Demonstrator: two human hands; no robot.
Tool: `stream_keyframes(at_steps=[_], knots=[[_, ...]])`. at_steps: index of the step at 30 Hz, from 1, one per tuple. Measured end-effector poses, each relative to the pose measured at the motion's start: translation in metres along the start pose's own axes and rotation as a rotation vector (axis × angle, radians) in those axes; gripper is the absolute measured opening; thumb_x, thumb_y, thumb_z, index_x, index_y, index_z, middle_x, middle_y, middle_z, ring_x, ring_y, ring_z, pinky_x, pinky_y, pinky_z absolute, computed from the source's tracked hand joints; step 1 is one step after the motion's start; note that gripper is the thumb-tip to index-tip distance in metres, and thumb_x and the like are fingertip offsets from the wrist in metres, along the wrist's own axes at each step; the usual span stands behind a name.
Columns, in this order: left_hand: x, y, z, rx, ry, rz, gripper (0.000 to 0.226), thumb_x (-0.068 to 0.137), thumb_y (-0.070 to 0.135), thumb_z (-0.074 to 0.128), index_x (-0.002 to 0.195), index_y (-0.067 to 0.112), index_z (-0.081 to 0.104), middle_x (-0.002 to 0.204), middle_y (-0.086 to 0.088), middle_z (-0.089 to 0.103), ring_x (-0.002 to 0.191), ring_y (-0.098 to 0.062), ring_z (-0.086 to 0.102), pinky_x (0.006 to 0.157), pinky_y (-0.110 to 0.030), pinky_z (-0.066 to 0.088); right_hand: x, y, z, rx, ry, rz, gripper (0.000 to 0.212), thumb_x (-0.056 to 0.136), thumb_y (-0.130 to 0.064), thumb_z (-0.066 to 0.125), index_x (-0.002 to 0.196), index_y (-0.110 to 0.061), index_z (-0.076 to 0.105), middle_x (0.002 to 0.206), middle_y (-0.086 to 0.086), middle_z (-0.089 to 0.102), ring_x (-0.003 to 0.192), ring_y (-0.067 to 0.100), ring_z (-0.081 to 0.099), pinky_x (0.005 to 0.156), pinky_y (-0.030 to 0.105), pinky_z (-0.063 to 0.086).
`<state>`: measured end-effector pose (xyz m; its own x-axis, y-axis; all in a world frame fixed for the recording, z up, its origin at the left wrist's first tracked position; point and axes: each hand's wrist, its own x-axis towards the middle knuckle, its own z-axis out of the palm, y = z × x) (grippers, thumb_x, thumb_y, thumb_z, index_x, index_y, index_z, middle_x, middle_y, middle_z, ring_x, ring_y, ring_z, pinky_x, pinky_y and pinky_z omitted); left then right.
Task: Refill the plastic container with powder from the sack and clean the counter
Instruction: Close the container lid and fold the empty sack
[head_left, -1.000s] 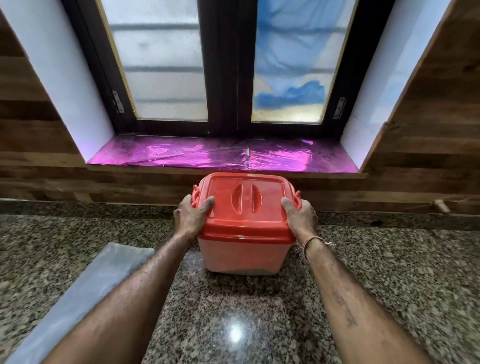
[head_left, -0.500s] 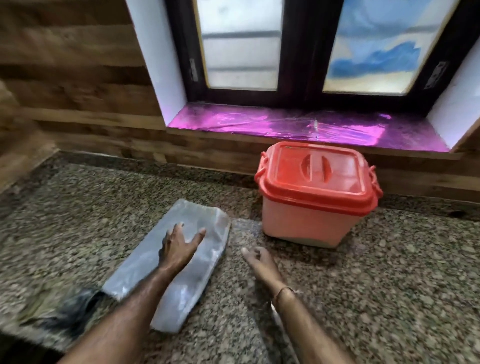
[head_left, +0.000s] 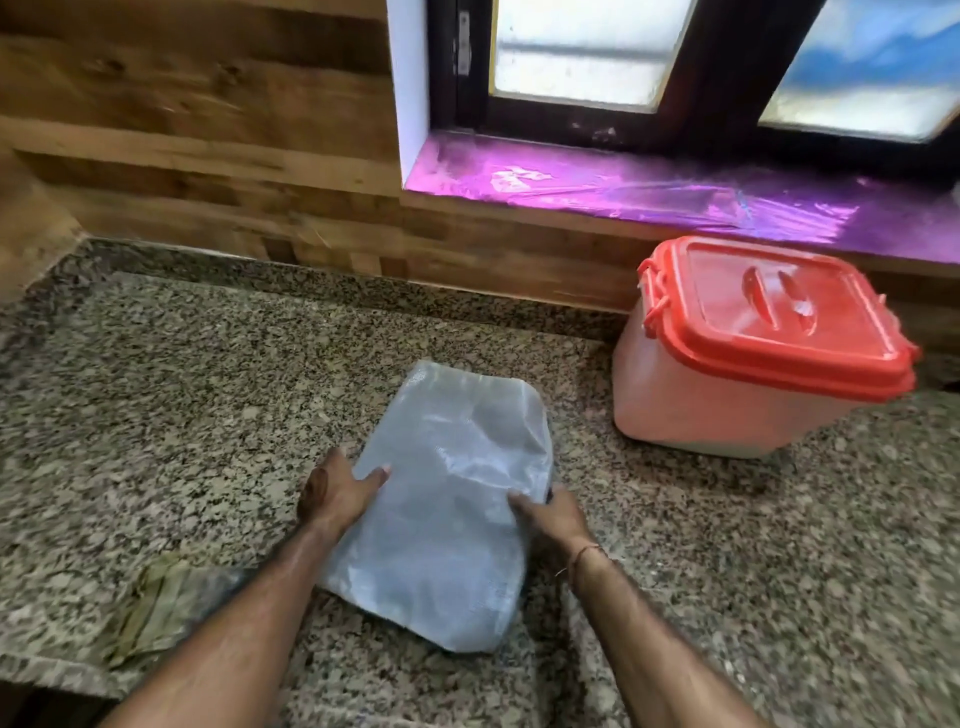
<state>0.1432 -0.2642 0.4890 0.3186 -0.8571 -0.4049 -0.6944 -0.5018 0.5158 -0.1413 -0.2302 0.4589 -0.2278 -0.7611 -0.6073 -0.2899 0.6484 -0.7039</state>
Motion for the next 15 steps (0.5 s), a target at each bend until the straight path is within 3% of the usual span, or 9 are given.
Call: stream_keyframes(at_steps=[3, 5, 8, 10, 13, 15], knots=[[0.016, 0.004, -0.004, 0.021, -0.077, 0.027, 0.054, 0.093, 0.054, 0.067, 0.129, 0.014, 0.061, 0.119, -0.009, 0.069, 0.096, -0.025, 0.063, 0.075, -0.031, 0.043, -0.014, -0.023, -0.002, 0.059, 0.019, 0.15, 0.044, 0.096, -0.047, 0.062, 0.102, -0.004, 0.065, 0.104, 0.001, 0.066, 0.094, 0.021, 0.065, 0.08, 0.024, 0.048], [0.022, 0.007, -0.006, 0.029, -0.104, 0.016, 0.043, 0.092, 0.053, 0.068, 0.113, 0.015, 0.064, 0.104, -0.006, 0.07, 0.087, -0.023, 0.064, 0.065, -0.03, 0.043, -0.013, -0.024, -0.007, 0.053, 0.041, 0.164, 0.039, 0.099, -0.043, 0.058, 0.105, -0.005, 0.065, 0.104, 0.005, 0.064, 0.09, 0.02, 0.064, 0.076, 0.023, 0.046], [0.033, 0.0, -0.003, -0.01, -0.11, -0.004, 0.029, 0.089, 0.04, 0.075, 0.081, 0.015, 0.062, 0.078, -0.001, 0.067, 0.067, -0.021, 0.061, 0.059, -0.027, 0.043, -0.014, -0.022, -0.007, 0.058, 0.032, 0.191, 0.025, 0.098, -0.027, 0.064, 0.085, -0.006, 0.068, 0.081, 0.007, 0.07, 0.065, 0.013, 0.063, 0.051, 0.019, 0.05], [0.037, -0.005, 0.002, -0.106, -0.119, -0.032, 0.03, 0.088, 0.025, 0.078, 0.068, 0.014, 0.058, 0.066, 0.003, 0.056, 0.058, -0.016, 0.052, 0.06, -0.029, 0.045, -0.016, -0.019, -0.01, 0.205, -0.009, 0.263, 0.016, 0.096, -0.02, 0.067, 0.097, -0.005, 0.068, 0.085, 0.007, 0.069, 0.067, 0.017, 0.066, 0.053, 0.024, 0.059], [0.044, -0.015, 0.005, -0.226, -0.23, -0.098, 0.021, 0.089, 0.015, 0.078, 0.075, 0.002, 0.07, 0.077, -0.009, 0.071, 0.068, -0.024, 0.068, 0.076, -0.05, 0.062, -0.015, -0.019, -0.011, 0.571, -0.139, 0.324, 0.034, 0.089, -0.013, 0.074, 0.12, -0.007, 0.061, 0.108, 0.008, 0.066, 0.075, 0.019, 0.072, 0.063, 0.044, 0.065], [0.047, -0.021, 0.006, -0.252, -0.28, -0.115, 0.015, 0.091, 0.013, 0.076, 0.083, 0.001, 0.074, 0.085, -0.014, 0.077, 0.081, -0.032, 0.076, 0.081, -0.054, 0.061, -0.012, -0.021, -0.011, 0.679, -0.177, 0.275, 0.043, 0.087, -0.01, 0.073, 0.128, -0.014, 0.06, 0.12, 0.009, 0.063, 0.082, 0.021, 0.073, 0.058, 0.04, 0.064]])
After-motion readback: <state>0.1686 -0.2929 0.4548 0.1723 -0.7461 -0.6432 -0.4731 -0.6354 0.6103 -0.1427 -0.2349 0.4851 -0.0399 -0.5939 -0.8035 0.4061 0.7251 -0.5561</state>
